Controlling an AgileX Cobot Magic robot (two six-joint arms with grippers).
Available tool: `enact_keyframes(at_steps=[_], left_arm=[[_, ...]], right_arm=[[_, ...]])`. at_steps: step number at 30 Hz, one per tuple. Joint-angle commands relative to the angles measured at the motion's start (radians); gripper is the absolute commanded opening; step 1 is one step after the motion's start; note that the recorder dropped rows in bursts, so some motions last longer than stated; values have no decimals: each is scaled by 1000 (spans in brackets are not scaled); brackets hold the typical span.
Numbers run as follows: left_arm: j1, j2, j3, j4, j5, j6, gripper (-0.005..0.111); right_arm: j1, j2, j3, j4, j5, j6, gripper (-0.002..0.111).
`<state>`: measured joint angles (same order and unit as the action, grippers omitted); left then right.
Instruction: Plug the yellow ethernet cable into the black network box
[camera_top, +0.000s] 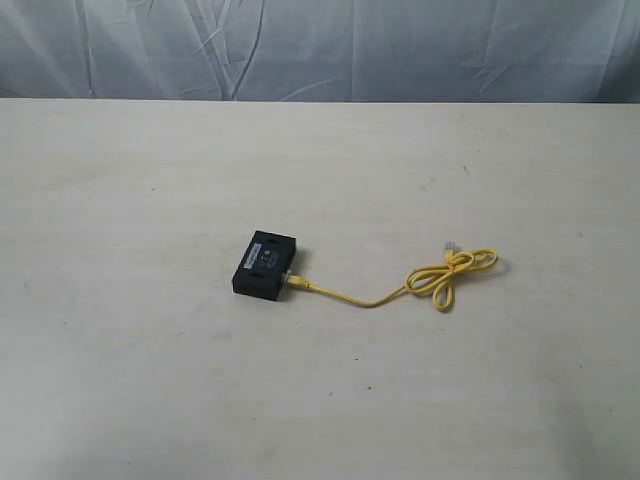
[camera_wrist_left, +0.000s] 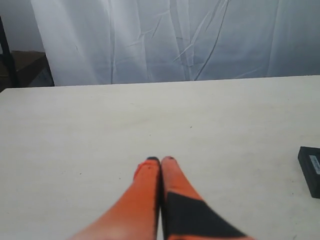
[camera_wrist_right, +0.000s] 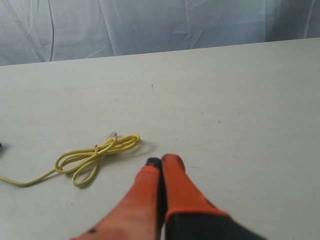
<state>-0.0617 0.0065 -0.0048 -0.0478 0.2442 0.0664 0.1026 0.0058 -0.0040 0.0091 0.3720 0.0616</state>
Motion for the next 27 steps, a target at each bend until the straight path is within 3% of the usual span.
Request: enact_keyframes(at_steps=[1, 27], left_arm=[[1, -6, 5, 7, -12, -52, 0], [1, -6, 5, 7, -12, -60, 0]], right_arm=[[1, -6, 4, 0, -12, -3, 0], [1, -6, 4, 0, -12, -3, 0]])
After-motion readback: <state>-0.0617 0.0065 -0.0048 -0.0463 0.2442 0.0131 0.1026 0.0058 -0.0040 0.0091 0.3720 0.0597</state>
